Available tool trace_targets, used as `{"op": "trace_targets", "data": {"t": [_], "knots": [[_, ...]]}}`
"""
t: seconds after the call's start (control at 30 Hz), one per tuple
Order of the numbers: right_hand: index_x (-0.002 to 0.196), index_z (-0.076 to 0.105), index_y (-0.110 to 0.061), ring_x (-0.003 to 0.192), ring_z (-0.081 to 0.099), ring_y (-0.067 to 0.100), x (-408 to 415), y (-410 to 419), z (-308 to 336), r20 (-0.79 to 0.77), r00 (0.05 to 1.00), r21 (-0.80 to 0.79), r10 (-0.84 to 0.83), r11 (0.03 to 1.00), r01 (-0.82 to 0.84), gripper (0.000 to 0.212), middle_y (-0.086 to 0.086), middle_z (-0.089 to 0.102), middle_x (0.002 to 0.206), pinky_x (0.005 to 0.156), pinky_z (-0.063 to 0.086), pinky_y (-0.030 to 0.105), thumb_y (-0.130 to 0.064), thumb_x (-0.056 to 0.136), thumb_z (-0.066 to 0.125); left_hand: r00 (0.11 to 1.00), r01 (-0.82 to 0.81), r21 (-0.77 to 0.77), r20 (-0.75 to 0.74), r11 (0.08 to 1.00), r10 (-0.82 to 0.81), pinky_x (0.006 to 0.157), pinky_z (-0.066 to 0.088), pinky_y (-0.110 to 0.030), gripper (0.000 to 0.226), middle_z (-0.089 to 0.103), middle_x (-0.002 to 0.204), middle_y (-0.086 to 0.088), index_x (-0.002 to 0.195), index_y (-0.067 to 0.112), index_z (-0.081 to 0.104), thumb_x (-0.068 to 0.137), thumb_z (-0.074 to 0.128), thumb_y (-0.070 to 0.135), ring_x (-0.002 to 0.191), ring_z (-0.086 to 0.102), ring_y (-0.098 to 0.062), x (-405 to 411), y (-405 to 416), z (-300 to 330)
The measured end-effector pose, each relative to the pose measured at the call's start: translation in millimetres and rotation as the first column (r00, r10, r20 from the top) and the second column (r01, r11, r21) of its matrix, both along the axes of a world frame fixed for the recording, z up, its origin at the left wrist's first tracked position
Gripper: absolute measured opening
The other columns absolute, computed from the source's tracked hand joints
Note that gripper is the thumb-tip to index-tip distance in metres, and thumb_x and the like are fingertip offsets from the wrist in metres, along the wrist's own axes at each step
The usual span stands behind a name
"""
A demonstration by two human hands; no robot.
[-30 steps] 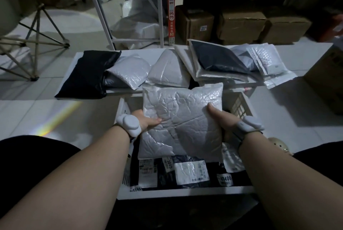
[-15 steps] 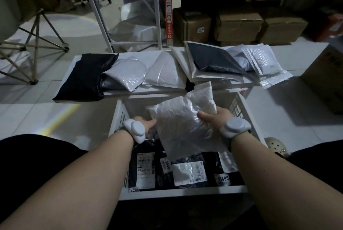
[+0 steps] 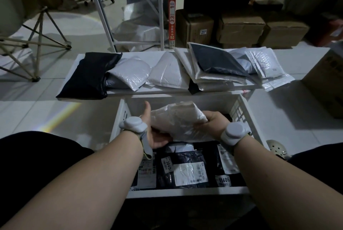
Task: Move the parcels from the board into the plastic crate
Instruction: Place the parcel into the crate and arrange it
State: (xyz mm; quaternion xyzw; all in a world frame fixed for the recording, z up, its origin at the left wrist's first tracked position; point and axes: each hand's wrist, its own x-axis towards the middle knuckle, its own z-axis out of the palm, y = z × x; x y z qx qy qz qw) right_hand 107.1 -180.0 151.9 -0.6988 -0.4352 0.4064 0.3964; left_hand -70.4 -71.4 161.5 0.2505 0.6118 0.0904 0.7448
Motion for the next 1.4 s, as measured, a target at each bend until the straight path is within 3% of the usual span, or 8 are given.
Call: {"op": "trace_targets", "data": {"t": [0.2,0.43,0.57,0.77,0.87,1.0,1.2,1.4], "knots": [[0.078,0.073,-0.023,0.051,0.057,-0.006,1.7,2.2,7.1,-0.005,1.000,-0.057,0.007,0.998,-0.007,0.042,-0.015,0.065,0.052,0.061,0.048,0.020,0.016,0.071,0.059,0.996,-0.083,0.153,0.029,0.985,0.079,0.081,0.053,-0.045,0.043,0.059,0.128,-0.017,0.114,0.015,0.054,0.085,0.054,0.046,0.098,0.064,-0.033,-4.0,-2.5,-17.9],[0.075,0.069,-0.024,0.059,0.058,0.013,11.7,0.9,18.8,-0.126,0.958,0.029,-0.258,0.964,0.264,0.040,-0.013,0.063,0.049,0.061,0.051,0.024,0.015,0.072,0.059,1.000,-0.028,0.147,-0.006,0.989,0.029,0.043,0.052,-0.026,0.026,0.068,0.079,-0.007,0.093,0.015,0.061,0.085,0.052,0.038,0.063,0.068,-0.025,10.1,-12.6,10.4],[0.081,0.071,-0.016,0.075,0.060,0.023,14.8,-1.4,23.1,-0.193,0.913,0.085,-0.360,0.920,0.382,0.032,0.010,0.066,0.071,0.072,0.054,0.036,0.013,0.076,0.058,1.000,-0.020,0.222,0.023,0.975,0.016,0.049,0.043,-0.022,0.027,0.063,0.073,-0.004,0.080,0.017,0.053,0.088,0.044,0.041,0.064,0.062,-0.020,19.3,-17.2,25.2],[0.122,0.056,0.006,0.086,0.051,0.018,27.3,0.7,27.0,-0.095,0.932,0.074,-0.349,0.931,0.357,0.034,0.018,0.062,0.107,0.047,0.040,0.001,0.008,0.087,0.056,0.994,-0.096,0.412,0.093,0.906,0.063,0.060,0.046,-0.027,0.022,0.062,0.073,-0.003,0.082,0.017,0.058,0.084,0.055,0.039,0.068,0.061,-0.020,13.0,-14.9,50.9],[0.103,0.062,-0.014,0.083,0.056,0.015,22.1,-0.9,22.8,0.004,0.953,0.099,-0.303,0.948,0.301,0.021,0.000,0.064,0.088,0.053,0.041,0.006,-0.007,0.084,0.066,0.989,-0.148,0.535,0.078,0.832,0.125,0.085,0.052,-0.041,0.047,0.071,0.090,-0.004,0.087,0.019,0.067,0.057,0.071,0.055,0.084,0.067,-0.025,3.9,1.7,58.6],[0.083,0.064,-0.020,0.078,0.059,0.015,17.7,1.3,15.7,-0.147,0.937,0.038,-0.316,0.945,0.325,0.025,0.004,0.066,0.090,0.063,0.051,0.022,0.005,0.081,0.064,0.973,-0.233,0.620,0.147,0.750,0.180,0.090,0.051,-0.049,0.085,0.070,0.105,-0.005,0.113,0.020,0.064,0.039,0.077,0.060,0.097,0.066,-0.028,-4.0,17.7,62.3],[0.084,0.063,-0.022,0.080,0.060,0.015,15.6,4.4,18.7,-0.194,0.935,0.067,-0.296,0.947,0.314,0.029,0.000,0.065,0.092,0.055,0.050,0.023,0.006,0.082,0.061,0.918,-0.343,0.579,0.375,0.740,0.132,0.085,0.054,-0.043,0.029,0.074,0.092,-0.002,0.103,0.009,0.065,0.084,0.069,0.031,0.088,0.070,-0.023,-8.6,21.6,73.7],[0.087,0.064,-0.024,0.084,0.064,0.021,18.2,6.1,24.0,-0.236,0.908,0.150,-0.346,0.910,0.386,0.025,0.004,0.068,0.097,0.069,0.053,0.033,-0.001,0.080,0.066,0.912,-0.286,0.519,0.404,0.805,0.064,0.080,0.056,-0.040,0.032,0.067,0.105,-0.014,0.118,-0.002,0.055,0.093,0.056,0.017,0.088,0.068,-0.026,-10.2,29.4,61.4]]}}
